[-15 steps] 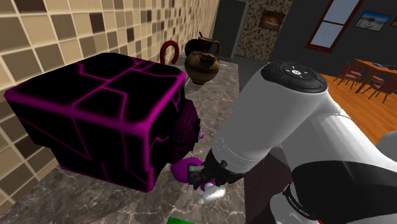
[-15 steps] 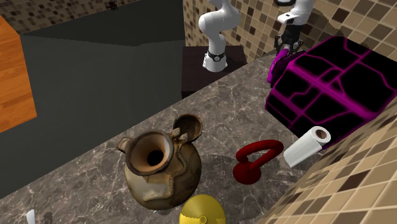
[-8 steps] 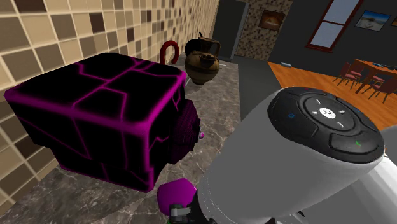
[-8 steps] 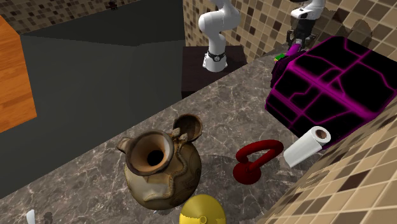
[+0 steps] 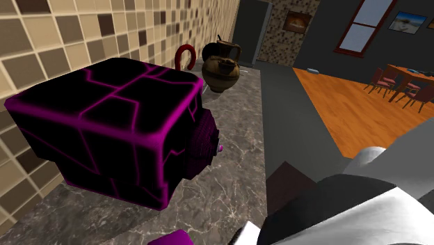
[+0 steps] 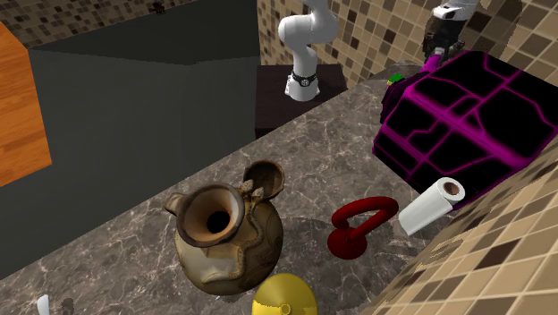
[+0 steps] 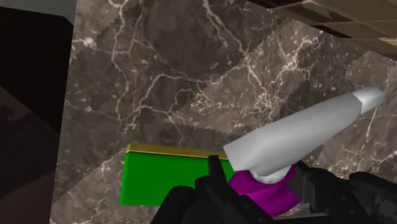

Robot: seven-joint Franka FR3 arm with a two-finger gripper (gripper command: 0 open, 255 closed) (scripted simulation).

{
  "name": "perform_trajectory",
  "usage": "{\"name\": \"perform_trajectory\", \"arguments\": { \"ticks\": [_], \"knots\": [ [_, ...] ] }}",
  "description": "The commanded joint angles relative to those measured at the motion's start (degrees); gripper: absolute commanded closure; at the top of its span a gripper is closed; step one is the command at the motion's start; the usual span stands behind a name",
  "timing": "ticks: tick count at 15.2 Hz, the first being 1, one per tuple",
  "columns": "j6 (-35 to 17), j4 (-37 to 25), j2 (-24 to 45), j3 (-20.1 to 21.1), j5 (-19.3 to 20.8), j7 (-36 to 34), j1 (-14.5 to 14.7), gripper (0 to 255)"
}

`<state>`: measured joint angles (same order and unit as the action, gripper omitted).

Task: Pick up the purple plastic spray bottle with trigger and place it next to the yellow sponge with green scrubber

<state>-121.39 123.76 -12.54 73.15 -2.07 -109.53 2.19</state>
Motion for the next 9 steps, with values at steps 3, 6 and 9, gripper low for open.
{"name": "perform_trajectory", "arguments": {
  "ticks": [3, 6, 9],
  "knots": [
    [2.08, -8.14, 1.99, 32.81, 2.36, -5.39, -29.37, 255],
    [1.34, -9.4, -1.49, 37.35, -1.08, -3.89, -34.03, 255],
    [-0.71, -8.15, -2.99, 38.59, -2.66, -3.08, -35.33, 255]
  ]
}}
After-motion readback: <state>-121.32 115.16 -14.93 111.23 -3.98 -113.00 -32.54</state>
